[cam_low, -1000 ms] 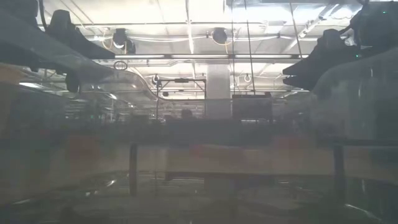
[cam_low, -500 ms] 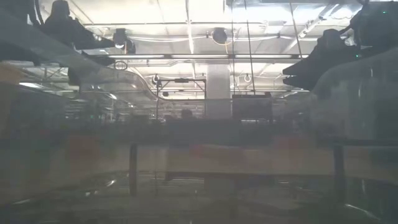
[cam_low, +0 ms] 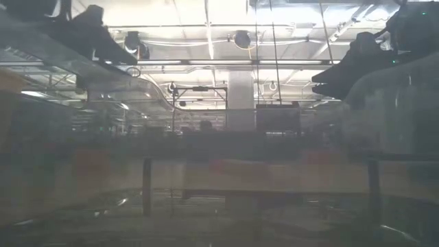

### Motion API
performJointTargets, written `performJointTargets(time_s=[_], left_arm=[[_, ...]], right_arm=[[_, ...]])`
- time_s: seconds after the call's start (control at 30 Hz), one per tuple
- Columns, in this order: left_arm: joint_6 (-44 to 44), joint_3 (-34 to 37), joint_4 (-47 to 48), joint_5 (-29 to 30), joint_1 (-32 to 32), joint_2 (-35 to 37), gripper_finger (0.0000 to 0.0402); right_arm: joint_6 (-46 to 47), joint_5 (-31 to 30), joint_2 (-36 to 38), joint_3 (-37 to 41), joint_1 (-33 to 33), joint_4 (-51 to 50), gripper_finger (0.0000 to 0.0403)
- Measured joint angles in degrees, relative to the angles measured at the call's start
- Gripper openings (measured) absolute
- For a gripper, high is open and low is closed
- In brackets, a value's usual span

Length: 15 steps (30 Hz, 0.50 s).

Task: Sort & place blocks by color
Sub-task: Put the top green block into the blue bin

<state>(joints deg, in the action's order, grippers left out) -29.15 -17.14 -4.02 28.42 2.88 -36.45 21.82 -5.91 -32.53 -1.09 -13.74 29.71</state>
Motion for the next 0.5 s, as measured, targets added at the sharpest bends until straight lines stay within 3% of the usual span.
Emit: performJointTargets(time_s=[0.3,0.5], left_arm=[[-5.2,-10.6,14.2,0.1,-1.2,-7.1,0.0234],[-11.1,-12.6,22.0,0.7,-5.2,-10.9,0.0234]], right_arm=[[0.0,0.0,0.0,0.0,0.0,0.0,0.016],[0.0,0.0,0.0,0.0,0.0,0.0,0.016]])
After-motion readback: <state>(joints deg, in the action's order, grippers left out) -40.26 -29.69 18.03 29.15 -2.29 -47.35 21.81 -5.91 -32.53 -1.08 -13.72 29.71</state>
